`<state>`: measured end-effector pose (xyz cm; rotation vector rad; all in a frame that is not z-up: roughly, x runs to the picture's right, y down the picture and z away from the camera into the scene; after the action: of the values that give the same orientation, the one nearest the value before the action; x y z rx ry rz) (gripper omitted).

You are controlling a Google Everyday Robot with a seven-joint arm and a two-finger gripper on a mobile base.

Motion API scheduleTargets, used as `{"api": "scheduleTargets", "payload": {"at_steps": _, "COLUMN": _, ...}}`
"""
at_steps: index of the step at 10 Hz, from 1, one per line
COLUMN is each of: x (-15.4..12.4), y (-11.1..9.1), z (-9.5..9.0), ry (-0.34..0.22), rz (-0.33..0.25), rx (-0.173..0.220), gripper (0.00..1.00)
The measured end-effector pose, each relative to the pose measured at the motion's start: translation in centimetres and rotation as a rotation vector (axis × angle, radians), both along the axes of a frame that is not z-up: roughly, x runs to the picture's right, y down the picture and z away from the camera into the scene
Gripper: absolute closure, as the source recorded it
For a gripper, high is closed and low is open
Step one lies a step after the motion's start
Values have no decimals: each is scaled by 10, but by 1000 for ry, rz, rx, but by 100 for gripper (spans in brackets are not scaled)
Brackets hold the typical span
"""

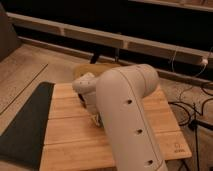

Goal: Wipe the white sponge on the table

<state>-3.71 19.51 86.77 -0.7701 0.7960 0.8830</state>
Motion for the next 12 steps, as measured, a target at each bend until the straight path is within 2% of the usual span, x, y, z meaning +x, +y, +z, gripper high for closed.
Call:
{"api": "scheduleTargets", "payload": {"at_steps": 1, "x": -11, "y": 0, "z": 14, "ry": -36, "rz": 26, "rx": 34, "gripper": 100}}
{"api": "scheduleTargets", "payload": {"at_steps": 3, "x": -36, "y": -7, "z": 29, "ry": -112, "rz": 49, "rx": 98, "gripper": 100}}
{"api": "scheduleTargets", "payload": {"at_steps": 6, "x": -78, "y": -15, "z": 28, "ry": -233, "rz": 50, "rx": 160, "gripper": 100}}
{"api": "scheduleTargets", "payload": {"at_steps": 9, "x": -111, "y": -6, "z": 10, "ry": -306, "rz": 84, "rx": 157, "gripper": 100}}
{"api": "scheduleTargets", "payload": {"at_steps": 12, "x": -118, "y": 18, "z": -14, "ry": -312, "rz": 144, "rx": 106, "gripper": 100}}
